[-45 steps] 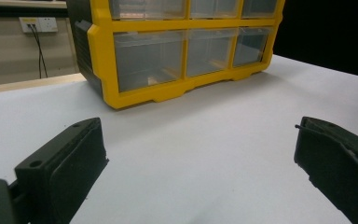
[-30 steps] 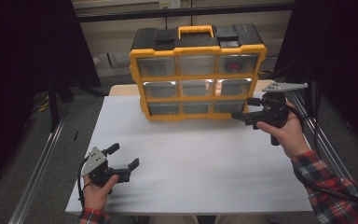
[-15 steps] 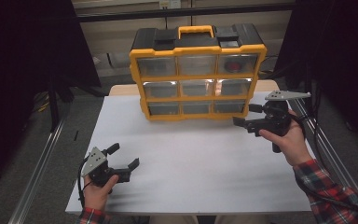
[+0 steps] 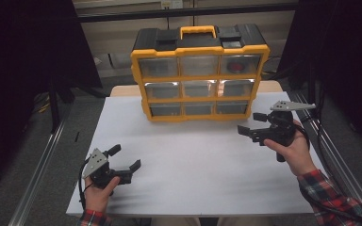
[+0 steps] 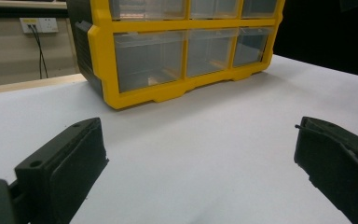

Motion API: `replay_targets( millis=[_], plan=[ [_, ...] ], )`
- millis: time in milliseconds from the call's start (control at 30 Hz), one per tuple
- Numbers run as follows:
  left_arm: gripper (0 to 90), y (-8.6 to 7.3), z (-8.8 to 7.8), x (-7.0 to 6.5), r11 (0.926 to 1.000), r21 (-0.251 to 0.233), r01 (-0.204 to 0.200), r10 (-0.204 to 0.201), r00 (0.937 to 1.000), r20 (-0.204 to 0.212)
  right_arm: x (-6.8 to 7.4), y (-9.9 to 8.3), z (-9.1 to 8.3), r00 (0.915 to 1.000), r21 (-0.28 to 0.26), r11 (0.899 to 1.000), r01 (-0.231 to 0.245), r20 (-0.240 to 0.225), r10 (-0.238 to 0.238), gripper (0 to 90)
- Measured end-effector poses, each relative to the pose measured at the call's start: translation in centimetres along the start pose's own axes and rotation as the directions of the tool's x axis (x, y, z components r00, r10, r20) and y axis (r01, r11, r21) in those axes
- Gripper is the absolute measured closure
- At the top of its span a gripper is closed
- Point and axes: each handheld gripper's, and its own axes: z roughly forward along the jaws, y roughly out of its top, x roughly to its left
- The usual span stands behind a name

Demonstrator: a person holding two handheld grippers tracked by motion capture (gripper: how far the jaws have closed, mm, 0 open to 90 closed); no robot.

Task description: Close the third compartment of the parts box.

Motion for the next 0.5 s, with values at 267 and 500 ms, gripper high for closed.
replay_targets(
  millis=[267, 500],
  plan=[
    [1.9, 0.0, 0.0, 0.0, 1.0000, 0.006, -0.007, 0.007, 1.0000, -0.003, -0.3, -1.3, -0.3, 0.9998, -0.003, 1.000, -0.019, -0.005, 0.019, 10.8],
    [1.9, 0.0, 0.0, 0.0, 0.9999, 0.008, -0.010, 0.010, 1.0000, -0.001, -0.6, -2.5, -0.5, 0.9995, 0.002, 1.000, -0.031, 0.000, 0.031, 10.5]
  ],
)
